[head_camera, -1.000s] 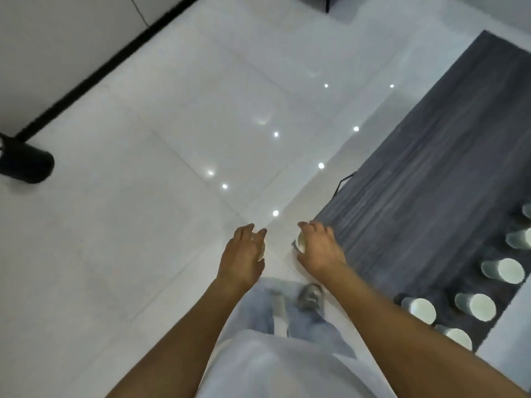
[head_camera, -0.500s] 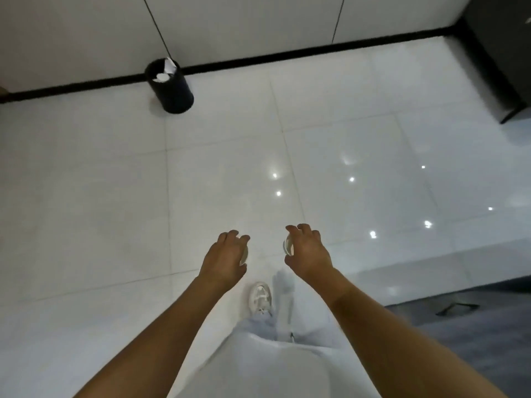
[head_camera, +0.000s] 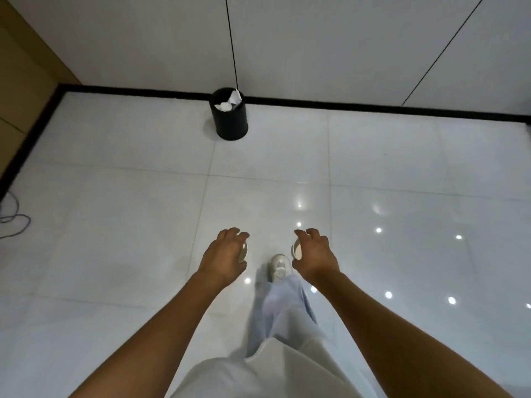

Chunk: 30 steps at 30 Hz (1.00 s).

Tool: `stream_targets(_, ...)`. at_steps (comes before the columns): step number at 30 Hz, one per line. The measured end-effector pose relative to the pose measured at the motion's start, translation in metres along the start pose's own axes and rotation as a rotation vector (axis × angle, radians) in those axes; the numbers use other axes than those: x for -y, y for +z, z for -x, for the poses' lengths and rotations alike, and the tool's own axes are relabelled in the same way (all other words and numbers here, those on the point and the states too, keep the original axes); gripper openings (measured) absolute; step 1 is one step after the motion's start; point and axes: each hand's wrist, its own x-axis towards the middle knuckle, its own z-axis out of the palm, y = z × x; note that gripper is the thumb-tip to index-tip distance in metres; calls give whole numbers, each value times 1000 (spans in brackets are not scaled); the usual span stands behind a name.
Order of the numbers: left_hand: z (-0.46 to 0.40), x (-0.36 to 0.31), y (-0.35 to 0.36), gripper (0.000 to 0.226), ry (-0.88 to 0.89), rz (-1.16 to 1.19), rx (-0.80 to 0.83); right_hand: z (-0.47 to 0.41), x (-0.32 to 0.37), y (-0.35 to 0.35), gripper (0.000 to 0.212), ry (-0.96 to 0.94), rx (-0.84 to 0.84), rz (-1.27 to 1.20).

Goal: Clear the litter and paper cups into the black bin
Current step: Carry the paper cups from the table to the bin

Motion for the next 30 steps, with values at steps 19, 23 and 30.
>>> stream_targets(19,-352,77,-206,64,-158,89,-82,-393,132,-207,66,-150,-3,59)
stream_targets(23,-434,109,-252,65,-138,95,-82,-477,170,-236,66,-138,6,62)
stream_targets(30,-541,153,-324,66,-194,107,-61,-590,225,-279,69,-154,65,48)
